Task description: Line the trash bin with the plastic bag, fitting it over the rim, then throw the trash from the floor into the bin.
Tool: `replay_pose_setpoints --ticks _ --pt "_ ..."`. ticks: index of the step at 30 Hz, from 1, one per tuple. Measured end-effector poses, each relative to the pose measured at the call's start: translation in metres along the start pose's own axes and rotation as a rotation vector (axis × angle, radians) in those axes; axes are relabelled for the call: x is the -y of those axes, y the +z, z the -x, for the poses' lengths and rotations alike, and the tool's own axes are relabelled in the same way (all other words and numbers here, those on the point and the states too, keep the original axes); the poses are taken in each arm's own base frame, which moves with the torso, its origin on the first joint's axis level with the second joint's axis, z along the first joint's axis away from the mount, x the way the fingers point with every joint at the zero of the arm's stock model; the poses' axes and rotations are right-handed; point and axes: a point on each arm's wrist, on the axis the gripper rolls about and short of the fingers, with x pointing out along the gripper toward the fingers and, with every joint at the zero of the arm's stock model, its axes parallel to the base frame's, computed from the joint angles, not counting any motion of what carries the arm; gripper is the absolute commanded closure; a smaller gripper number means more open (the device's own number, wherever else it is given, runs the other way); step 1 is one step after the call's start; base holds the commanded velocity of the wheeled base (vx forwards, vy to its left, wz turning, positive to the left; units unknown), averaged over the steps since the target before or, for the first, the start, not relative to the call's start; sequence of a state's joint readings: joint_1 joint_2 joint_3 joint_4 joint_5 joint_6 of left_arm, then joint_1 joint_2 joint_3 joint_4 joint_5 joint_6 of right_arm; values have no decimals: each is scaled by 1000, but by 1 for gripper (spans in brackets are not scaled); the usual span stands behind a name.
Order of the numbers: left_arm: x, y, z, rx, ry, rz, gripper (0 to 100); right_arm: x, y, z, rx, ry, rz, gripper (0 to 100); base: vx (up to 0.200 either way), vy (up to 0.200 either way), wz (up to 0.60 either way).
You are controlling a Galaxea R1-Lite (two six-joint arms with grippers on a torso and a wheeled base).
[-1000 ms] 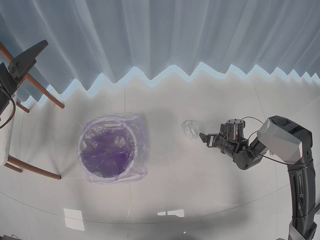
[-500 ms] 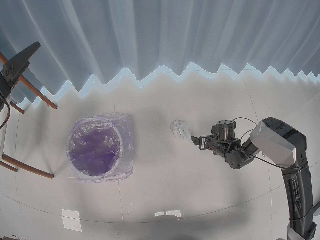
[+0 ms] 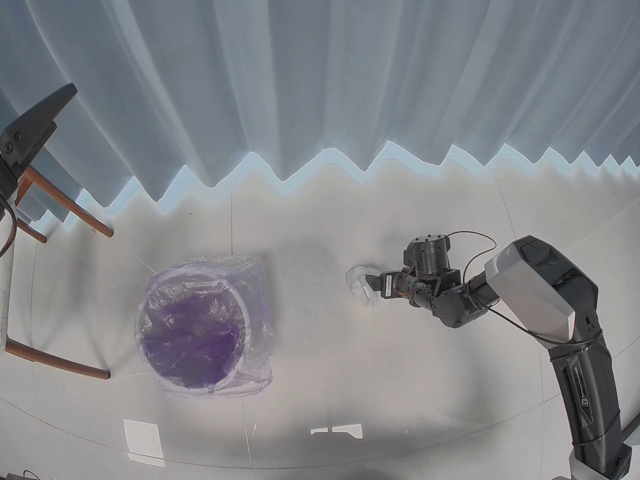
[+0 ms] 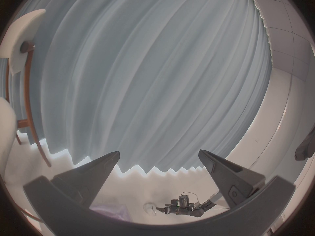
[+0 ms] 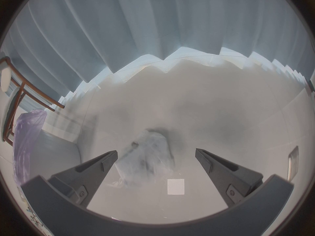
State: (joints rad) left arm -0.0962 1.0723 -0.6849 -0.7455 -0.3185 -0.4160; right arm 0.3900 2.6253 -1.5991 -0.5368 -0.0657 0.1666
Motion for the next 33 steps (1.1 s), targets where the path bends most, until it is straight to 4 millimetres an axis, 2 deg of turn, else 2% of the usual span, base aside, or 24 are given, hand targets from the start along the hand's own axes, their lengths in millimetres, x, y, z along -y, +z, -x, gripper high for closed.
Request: replay_pose_setpoints --ticks 6,17,25,33 --pt "3 14 -5 46 -12 -4 0 4 -7 -13 -36 -15 3 0 0 0 0" --pt "0 15 -6 44 6 -4 0 -1 -32 -29 -69 -8 -5 0 0 0 0" --pt "0 14 -6 42 7 -3 0 -26 -25 -25 0 46 -11 0 0 0 0" --pt "0 14 -6 42 6 -4 0 -54 -44 -8 -53 84 22 0 0 0 0"
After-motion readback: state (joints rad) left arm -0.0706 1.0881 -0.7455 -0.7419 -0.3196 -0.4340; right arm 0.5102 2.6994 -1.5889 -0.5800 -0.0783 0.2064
